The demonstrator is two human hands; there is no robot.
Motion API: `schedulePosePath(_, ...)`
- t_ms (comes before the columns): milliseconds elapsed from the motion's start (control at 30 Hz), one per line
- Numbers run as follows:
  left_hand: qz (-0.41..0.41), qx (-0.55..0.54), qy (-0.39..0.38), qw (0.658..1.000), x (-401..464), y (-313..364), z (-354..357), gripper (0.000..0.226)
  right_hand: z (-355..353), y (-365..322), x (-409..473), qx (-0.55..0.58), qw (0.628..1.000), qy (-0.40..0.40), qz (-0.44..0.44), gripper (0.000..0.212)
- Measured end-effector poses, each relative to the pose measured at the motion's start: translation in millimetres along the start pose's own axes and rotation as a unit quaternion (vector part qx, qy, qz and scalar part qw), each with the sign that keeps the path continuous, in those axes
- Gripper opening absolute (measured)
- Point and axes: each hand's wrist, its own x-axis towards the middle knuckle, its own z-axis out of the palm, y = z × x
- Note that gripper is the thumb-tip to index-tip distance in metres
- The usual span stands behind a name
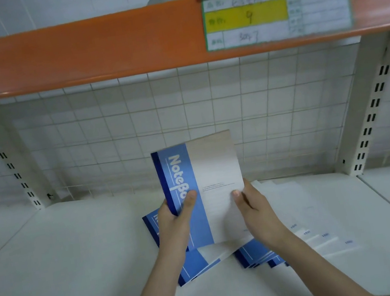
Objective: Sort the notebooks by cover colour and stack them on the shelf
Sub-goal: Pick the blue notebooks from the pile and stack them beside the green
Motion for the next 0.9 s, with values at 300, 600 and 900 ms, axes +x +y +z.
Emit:
schedulePosePath(300, -0.077, 0.194, -0.043, 0.977, -7, 2, 43, 0.03, -57, -2, -9, 0.011, 0.984, 0.005, 0.179, 0.016)
schedulePosePath(600, -0.127, 0.146, -0.073, 0.978, -51, 10, 135, 0.024, -151, 1, -43, 0.004, 0.973, 0.066, 0.221, 0.015)
schedulePosePath(900, -0.158, 0.124, -0.094, 0.975, -118, 5, 261, 0.026, -287, 18, -88, -0.047, 0.962, 0.104, 0.248, 0.042)
